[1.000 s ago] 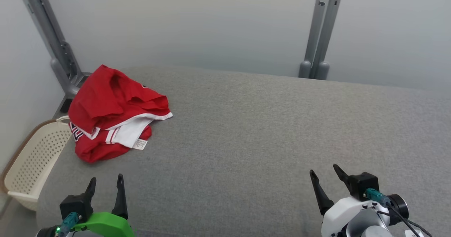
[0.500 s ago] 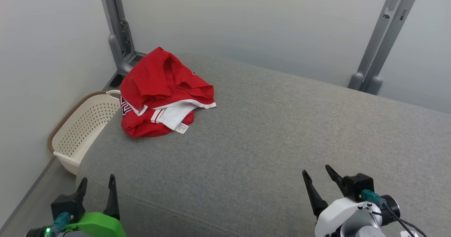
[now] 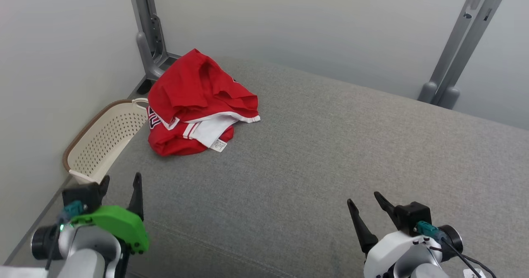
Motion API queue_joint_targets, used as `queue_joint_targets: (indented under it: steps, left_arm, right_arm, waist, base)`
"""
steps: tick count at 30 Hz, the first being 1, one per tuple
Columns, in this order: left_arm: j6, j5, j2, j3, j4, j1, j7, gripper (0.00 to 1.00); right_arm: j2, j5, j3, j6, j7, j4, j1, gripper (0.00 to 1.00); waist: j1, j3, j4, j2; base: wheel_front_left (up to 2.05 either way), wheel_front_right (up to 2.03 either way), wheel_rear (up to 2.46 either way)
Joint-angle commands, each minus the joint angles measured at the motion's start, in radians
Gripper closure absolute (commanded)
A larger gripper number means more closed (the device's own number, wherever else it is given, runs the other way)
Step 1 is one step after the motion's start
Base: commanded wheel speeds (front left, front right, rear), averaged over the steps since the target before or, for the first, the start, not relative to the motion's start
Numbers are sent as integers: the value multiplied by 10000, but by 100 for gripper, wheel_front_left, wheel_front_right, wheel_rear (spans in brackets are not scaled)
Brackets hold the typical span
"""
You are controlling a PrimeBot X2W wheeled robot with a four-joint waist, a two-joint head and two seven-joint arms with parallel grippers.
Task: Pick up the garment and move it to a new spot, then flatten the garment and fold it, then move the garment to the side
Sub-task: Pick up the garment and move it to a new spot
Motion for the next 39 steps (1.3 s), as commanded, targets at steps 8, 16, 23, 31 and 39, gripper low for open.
queue_joint_targets:
  steps: [8, 16, 23, 31, 39]
  left_arm:
    - [-274, -236, 141, -93, 1879, -3152, 1865, 0]
    - [-699, -712, 226, 76, 3239, -5774, 3048, 0]
    - [-1212, -552, 779, -196, 4278, -7500, 3804, 0]
    - [-874, -385, 1294, -188, 5078, -8536, 4317, 0]
    - [-20, -84, 1755, -188, 5779, -8848, 4271, 0]
  right_arm:
    - [-33, -726, 572, -3, 876, -1220, -337, 0]
    - [-264, -1445, 1085, -4, 2023, -3052, -836, 0]
    - [-740, -1425, 1392, -5, 2742, -4501, -1031, 0]
    - [-849, -1495, 1239, -5, 2921, -5215, -1042, 0]
    - [-776, -1613, 1221, -5, 2817, -5313, -954, 0]
  waist:
    - [0, 1166, -922, 0]
    - [0, 3137, -2039, 0]
    - [0, 4645, -2821, 0]
    - [0, 5654, -3298, 0]
    - [0, 6003, -3518, 0]
  base:
    - [0, 0, 0]
    - [0, 0, 0]
    - [0, 0, 0]
    - [0, 0, 0]
    - [0, 0, 0]
